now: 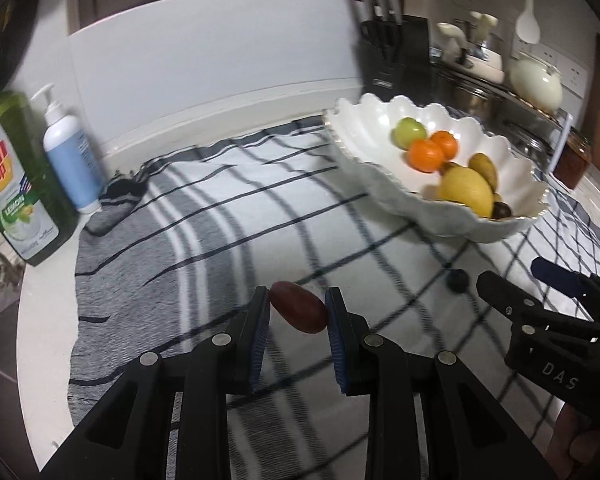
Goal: Organize fruits
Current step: 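Grasp the dark plum with the right tool while the left tool holds the date, then carry the date with the left tool and plum with the right tool over the bowl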
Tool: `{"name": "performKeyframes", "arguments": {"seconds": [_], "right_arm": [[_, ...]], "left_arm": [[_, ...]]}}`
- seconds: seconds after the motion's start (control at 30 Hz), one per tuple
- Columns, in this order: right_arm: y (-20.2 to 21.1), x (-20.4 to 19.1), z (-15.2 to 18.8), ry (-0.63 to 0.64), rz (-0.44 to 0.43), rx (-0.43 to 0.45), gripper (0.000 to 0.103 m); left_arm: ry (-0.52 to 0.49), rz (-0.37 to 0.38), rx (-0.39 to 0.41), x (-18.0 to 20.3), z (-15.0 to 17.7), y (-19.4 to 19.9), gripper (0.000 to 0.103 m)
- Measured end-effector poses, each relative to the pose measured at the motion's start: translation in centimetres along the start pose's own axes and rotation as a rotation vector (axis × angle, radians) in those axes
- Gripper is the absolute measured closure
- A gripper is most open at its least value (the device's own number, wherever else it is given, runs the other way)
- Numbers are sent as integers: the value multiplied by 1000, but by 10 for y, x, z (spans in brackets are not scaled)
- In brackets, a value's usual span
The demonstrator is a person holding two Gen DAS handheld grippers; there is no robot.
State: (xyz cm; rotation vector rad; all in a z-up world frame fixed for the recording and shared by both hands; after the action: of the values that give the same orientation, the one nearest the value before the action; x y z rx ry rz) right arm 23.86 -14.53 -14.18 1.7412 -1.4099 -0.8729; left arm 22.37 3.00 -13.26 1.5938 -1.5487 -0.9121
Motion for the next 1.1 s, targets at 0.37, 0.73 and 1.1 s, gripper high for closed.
{"name": "performKeyframes", "arguments": {"seconds": [0.37,0.73,1.1], "right_arm": [[-28,-21,-11,61,15,-67,53],[-41,-22,-12,67,28,-99,77],[-28,-24,-9,61,13,-72,80]], "left_arm": [[37,22,-17,-19,-6,-14,75],[37,47,-32,-20,-5,-21,75],[30,47,-22,-18,-5,-15,75]]}}
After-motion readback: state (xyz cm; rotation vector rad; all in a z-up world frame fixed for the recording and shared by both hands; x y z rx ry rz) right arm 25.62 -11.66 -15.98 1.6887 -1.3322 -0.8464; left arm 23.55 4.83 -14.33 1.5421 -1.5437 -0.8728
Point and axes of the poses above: each gripper's, at about its wrist camera, not at the fingertips, and y roughly against the way its jaws point, x to its right, z to its underside, the point moved 4 cm from there along -y, roughly the way its jaws point, and after that the axes turned 14 degrees about -x, right-handed, at the moved point
